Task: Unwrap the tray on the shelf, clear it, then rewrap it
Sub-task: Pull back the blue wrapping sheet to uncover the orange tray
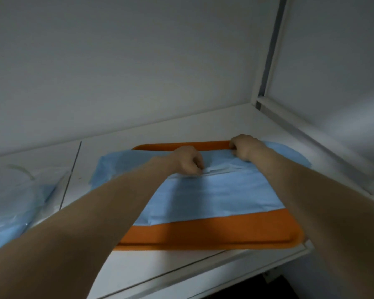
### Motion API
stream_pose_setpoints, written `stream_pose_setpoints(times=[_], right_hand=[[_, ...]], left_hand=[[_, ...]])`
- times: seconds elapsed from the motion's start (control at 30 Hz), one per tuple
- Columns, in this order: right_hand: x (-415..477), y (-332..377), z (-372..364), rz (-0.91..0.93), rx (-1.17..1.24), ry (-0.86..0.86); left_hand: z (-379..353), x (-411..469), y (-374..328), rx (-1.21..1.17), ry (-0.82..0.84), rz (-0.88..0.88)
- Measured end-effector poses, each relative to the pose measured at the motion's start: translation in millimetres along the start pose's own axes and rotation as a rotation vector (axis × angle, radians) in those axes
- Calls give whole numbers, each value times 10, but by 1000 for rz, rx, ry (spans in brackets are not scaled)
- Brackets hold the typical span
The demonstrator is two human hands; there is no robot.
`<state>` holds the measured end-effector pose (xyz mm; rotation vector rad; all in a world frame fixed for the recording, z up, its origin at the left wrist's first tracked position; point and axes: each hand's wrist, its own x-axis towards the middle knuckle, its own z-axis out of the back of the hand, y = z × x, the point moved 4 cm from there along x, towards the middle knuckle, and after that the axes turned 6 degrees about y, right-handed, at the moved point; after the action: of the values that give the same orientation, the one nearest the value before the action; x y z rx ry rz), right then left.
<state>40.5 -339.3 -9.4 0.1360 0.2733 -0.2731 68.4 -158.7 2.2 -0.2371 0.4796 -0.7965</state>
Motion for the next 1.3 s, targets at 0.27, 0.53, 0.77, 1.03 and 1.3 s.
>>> stream_pose_setpoints(times=[0.27, 0.53, 0.77, 1.03, 1.3], right_hand=[[-60, -365, 269, -95, 196, -153], [-209, -1242, 188, -353, 431, -175], [-156, -1650, 20, -420, 848, -161], [-171, -1651, -65, -356, 1385, 12], [-195, -1815, 151, -288, 1695, -11]], left_hand=[[111, 74, -82, -74, -19, 121], [47, 565, -607, 144, -69, -31], [-124, 1094, -799, 217, 2, 21], [-74, 1214, -830, 183, 17, 105], [71, 1241, -869, 78, -39, 145]])
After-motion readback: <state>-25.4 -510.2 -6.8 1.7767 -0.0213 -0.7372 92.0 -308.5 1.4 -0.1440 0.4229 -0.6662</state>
